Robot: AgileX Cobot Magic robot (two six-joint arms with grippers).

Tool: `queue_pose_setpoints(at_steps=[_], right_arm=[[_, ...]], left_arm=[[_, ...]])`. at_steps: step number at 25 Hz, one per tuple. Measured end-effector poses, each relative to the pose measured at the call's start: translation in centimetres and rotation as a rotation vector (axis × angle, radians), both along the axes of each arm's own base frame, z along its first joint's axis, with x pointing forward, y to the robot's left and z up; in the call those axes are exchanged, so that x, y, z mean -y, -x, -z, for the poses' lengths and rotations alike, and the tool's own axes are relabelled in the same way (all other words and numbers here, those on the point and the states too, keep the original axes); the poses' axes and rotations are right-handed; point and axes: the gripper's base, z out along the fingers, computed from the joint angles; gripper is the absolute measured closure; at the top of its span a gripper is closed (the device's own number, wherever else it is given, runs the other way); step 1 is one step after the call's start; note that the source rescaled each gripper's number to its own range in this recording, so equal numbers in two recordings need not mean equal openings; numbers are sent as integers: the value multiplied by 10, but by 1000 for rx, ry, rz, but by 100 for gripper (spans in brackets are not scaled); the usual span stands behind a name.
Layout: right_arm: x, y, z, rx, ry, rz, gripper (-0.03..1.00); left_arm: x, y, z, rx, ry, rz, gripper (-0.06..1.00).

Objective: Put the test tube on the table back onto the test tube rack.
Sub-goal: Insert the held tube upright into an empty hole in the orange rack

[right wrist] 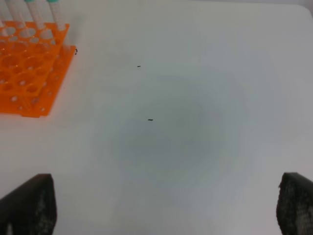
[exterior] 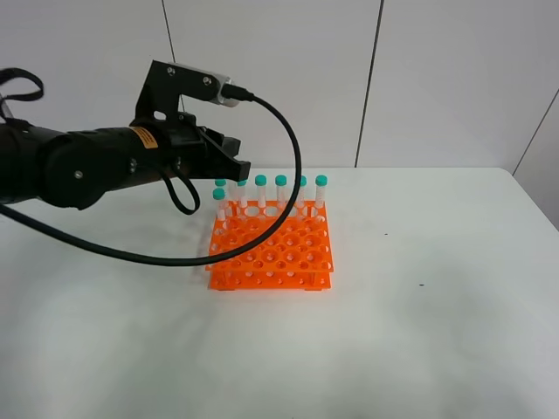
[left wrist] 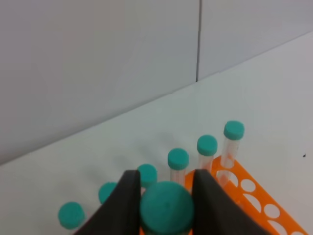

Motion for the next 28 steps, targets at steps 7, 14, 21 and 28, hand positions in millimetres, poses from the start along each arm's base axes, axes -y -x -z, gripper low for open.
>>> queue_pose_setpoints(at_steps=[7,14,21,28], right_arm=[[0,0,0,0,0,0,-3],[0,0,0,0,0,0,-3],[0,0,0,0,0,0,-3],[0,0,0,0,0,0,-3]], left_arm=[[18,-29,15,-34,-18,1,94],[26,-42,41,-61,-80,22,94],[17,-52,45,-21,-73,-3,94],[17,-53,47,-9,-86,8,94]])
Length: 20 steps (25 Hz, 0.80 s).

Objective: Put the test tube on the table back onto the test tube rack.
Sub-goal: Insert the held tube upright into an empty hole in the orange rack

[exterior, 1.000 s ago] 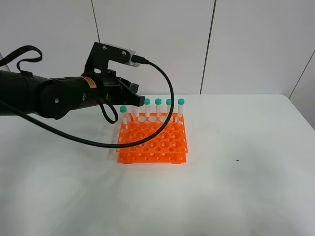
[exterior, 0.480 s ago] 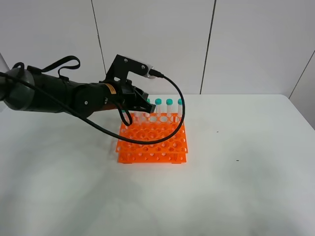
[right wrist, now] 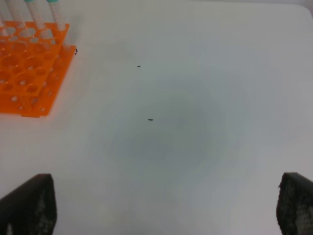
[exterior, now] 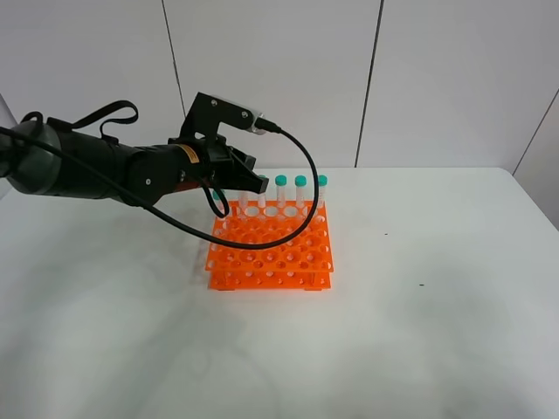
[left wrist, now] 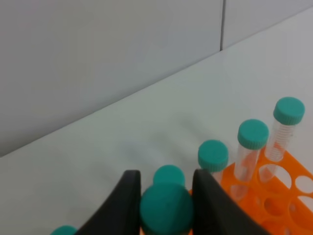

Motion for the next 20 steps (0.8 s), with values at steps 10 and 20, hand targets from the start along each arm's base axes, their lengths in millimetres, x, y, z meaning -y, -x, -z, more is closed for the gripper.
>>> queue_pose_setpoints(at_steps=[10,20], right_arm=[[0,0,0,0,0,0,-3],[0,0,0,0,0,0,-3]], left_arm=[[1,0,13,-25,-25,9,94],[0,1,20,-21,-23,9,94]])
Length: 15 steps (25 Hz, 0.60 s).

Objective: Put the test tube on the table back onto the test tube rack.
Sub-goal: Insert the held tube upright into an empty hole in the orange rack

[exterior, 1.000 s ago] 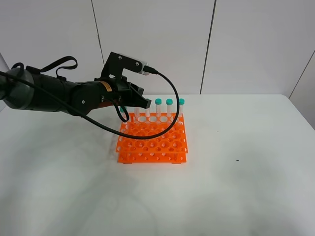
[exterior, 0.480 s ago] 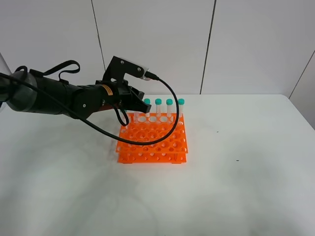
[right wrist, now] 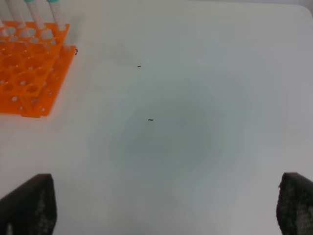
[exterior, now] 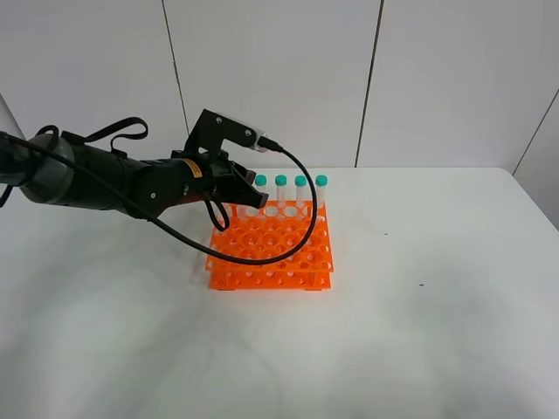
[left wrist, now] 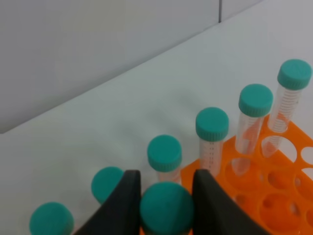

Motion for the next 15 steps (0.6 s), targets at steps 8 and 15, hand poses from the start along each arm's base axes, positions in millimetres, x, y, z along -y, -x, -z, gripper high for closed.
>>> queue_pose_setpoints(at_steps=[8,15], right_arm=[[0,0,0,0,-1,-1,-3],[0,0,0,0,-2,-2,-3]], left_arm=[[1,-1,11,4,3,1,94],[1,-2,16,-8,10,-4,94]])
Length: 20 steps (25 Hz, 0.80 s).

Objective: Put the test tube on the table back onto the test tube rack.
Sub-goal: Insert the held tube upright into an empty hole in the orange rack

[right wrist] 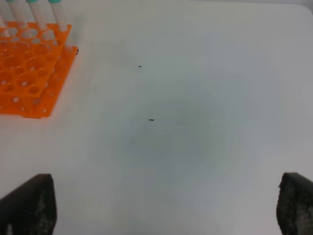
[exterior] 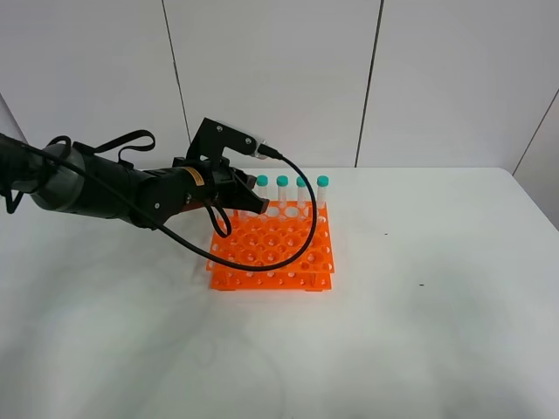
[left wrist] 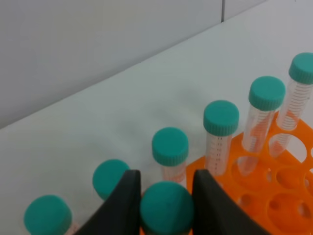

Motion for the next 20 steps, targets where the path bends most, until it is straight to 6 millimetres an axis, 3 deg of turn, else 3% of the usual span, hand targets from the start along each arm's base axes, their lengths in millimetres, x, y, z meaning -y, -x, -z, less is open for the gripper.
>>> queue_pose_setpoints(at_steps=[4,20], right_arm=[[0,0,0,0,-1,0,-3],[0,0,0,0,-1,0,-3]], left_arm=[[1,-1,10,-24,-11,-1,94],[1,-2,19,-47,22,-16,94]])
